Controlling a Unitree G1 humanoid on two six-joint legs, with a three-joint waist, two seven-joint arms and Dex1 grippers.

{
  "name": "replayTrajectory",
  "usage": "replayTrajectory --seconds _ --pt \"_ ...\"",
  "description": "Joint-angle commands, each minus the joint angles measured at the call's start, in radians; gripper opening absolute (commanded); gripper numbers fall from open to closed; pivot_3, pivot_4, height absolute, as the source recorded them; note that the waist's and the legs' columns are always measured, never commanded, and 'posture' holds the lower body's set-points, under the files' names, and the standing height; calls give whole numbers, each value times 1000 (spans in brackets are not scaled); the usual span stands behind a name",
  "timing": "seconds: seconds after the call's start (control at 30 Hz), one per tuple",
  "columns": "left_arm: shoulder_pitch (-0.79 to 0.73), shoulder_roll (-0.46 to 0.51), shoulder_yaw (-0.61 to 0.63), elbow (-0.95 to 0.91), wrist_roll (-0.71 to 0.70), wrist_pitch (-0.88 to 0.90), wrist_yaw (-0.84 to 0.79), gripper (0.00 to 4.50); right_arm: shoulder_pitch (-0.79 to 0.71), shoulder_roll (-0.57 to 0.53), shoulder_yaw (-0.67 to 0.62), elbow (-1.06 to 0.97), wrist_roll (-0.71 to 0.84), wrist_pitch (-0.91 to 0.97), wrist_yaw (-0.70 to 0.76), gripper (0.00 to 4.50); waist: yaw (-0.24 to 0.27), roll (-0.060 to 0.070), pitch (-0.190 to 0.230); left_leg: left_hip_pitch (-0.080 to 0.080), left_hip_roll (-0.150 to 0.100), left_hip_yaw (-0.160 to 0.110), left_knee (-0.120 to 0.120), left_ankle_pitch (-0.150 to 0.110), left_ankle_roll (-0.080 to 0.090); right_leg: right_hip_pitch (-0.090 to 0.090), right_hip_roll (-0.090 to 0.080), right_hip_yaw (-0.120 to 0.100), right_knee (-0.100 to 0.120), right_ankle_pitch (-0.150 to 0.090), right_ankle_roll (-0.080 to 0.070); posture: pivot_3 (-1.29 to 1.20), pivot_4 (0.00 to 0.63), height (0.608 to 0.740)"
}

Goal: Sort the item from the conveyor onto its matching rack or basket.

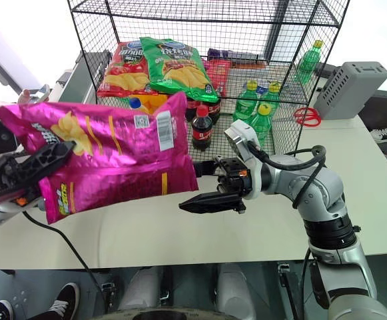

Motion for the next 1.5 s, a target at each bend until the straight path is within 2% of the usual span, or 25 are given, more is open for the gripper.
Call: replayTrajectory --seconds 0.03,0.23,0.27,0.33,0.57,0.6,0.67,0.77,1.0,1.13,1.3,1.4,1.5 --pt "-25 -5 1 -1 73 -11 4 49 -1 -6 -2 -47 16 1 3 4500 0 0 0 0 0 0 0 0 0 0 0 0 0 0 0 0 150 740" --pt "-24 -27 7 12 82 0 16 49 -22 27 -26 -45 58 15 -48 4500 -1 0 0 0 0 0 0 0 0 0 0 0 0 0 0 0 150 740" --pt "-28 -36 7 11 87 -5 21 5 -28 28 -27 -46 63 21 -53 4241 -1 0 0 0 0 0 0 0 0 0 0 0 0 0 0 0 150 740" --pt "-37 -50 2 3 119 -15 21 0 -33 17 -18 -43 55 29 -48 3621 -1 0 0 0 0 0 0 0 0 0 0 0 0 0 0 0 150 740" --pt "-54 -76 8 -15 171 -26 24 0 -27 1 -4 -25 21 29 -36 134 0 0 0 -1 0 0 0 0 0 0 0 0 0 0 0 0 150 740" --pt "-54 -77 8 -16 167 -23 33 0 -23 -1 -1 -22 10 20 -32 18 0 0 0 -1 0 0 0 0 0 0 0 0 0 0 0 0 150 740" --pt "-55 -68 4 -13 158 -11 50 0 -14 -10 6 -17 -18 -3 -19 18 0 0 0 -1 0 0 0 0 0 0 0 0 0 0 0 0 150 740" --pt "-54 -66 11 -12 155 -14 71 882 7 -27 11 -18 -60 -39 2 0 0 0 0 -1 0 0 0 0 0 0 0 0 0 0 0 0 150 740" --pt "-13 -74 61 -40 285 -66 39 4340 92 -100 -95 -40 -153 -152 -40 0 1 0 0 -1 0 0 0 0 0 0 0 0 -1 0 0 0 150 740" --pt "2 -90 49 -42 371 -101 4 4340 186 -169 -256 -117 -66 -135 -77 0 14 0 0 -2 0 0 0 0 0 -1 -1 0 -2 0 0 0 150 740" --pt "-63 -133 -45 -15 560 -181 -57 4340 289 -229 -489 -145 -85 -214 -137 0 25 0 0 -2 0 0 0 0 0 -1 0 0 -2 0 0 0 150 740" --pt "-118 -154 -106 33 684 -234 -116 4340 304 -265 -582 -129 -135 -288 -162 0 27 0 0 -3 -1 0 0 0 0 -1 -1 0 -4 0 0 0 150 740" --pt "-187 -182 -163 78 780 -276 -152 4340 256 -295 -560 -72 -330 -496 -192 0 21 0 0 -3 -2 0 1 0 0 -1 -1 0 -4 0 0 0 150 740"
